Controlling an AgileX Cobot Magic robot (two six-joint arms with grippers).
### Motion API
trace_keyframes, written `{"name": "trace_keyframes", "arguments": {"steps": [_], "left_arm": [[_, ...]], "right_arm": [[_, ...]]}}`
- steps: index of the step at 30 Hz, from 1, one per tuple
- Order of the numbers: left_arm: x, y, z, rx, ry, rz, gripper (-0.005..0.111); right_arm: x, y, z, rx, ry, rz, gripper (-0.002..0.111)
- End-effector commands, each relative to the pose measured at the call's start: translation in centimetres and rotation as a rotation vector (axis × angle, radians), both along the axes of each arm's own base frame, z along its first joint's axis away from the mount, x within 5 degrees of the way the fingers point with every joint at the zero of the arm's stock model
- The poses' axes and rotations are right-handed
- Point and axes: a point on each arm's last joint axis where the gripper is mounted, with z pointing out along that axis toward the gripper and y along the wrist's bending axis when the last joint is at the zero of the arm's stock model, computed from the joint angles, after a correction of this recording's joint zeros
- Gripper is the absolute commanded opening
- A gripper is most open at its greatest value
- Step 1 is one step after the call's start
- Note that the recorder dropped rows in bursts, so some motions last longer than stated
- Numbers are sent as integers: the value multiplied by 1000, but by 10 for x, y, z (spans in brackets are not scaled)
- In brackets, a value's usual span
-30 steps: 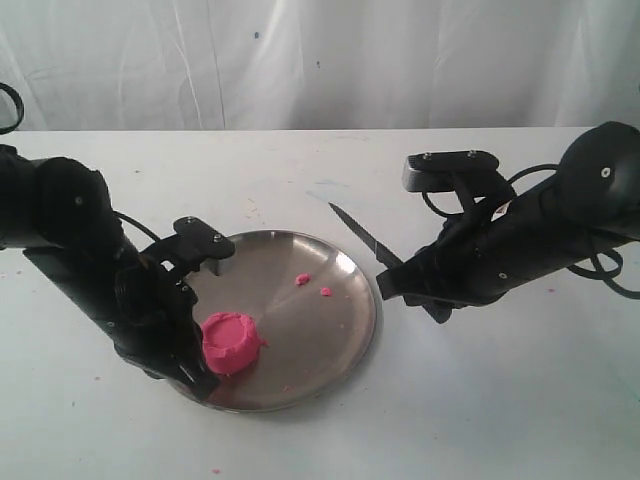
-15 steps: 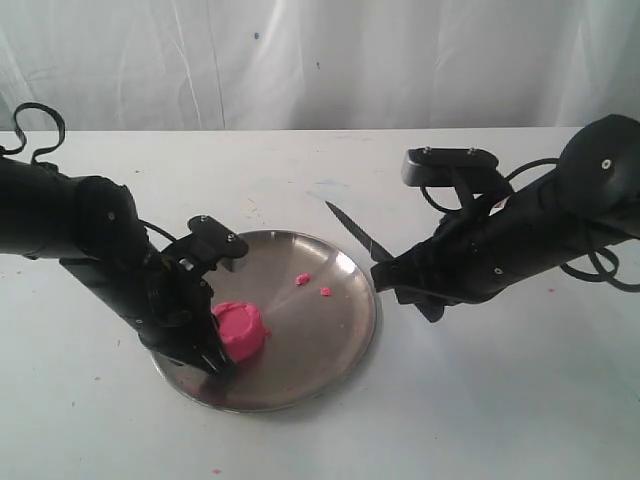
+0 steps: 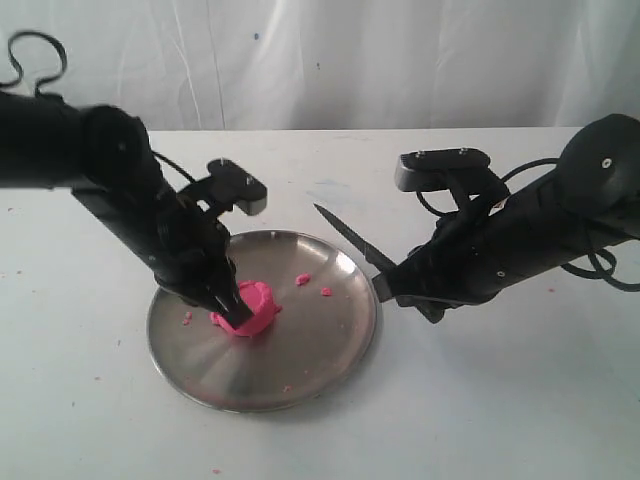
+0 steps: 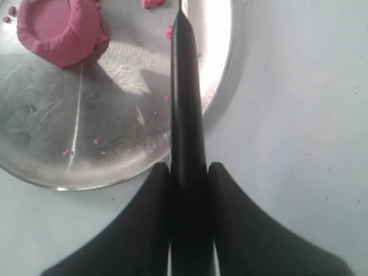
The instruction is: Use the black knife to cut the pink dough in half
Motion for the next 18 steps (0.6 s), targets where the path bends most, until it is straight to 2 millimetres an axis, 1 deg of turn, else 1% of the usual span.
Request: {"name": "trace_keyframes", "arguments": {"steps": [1, 4, 7, 9, 11, 15, 18], "left_arm": [[-16, 15, 47, 94, -35, -62, 0], [-13, 16, 57, 55, -96, 31, 0], [-8, 15, 52, 21, -142, 78, 0], [-8, 15, 43, 29, -133, 79, 0], [-7, 15, 36, 34, -139, 80, 0], [-4, 14, 33, 8, -170, 115, 0], [-2, 14, 34, 4, -194, 116, 0]], "right_arm": [[-1, 3, 6, -8, 5, 72, 0], [2, 10, 13, 9, 45, 149, 0], [13, 20, 16, 35, 55, 188, 0], [22, 27, 11, 38, 84, 200, 0], [28, 36, -1, 25, 122, 244, 0], [37, 56, -17, 10, 147, 312, 0], [42, 67, -21, 10, 119, 357, 0]]}}
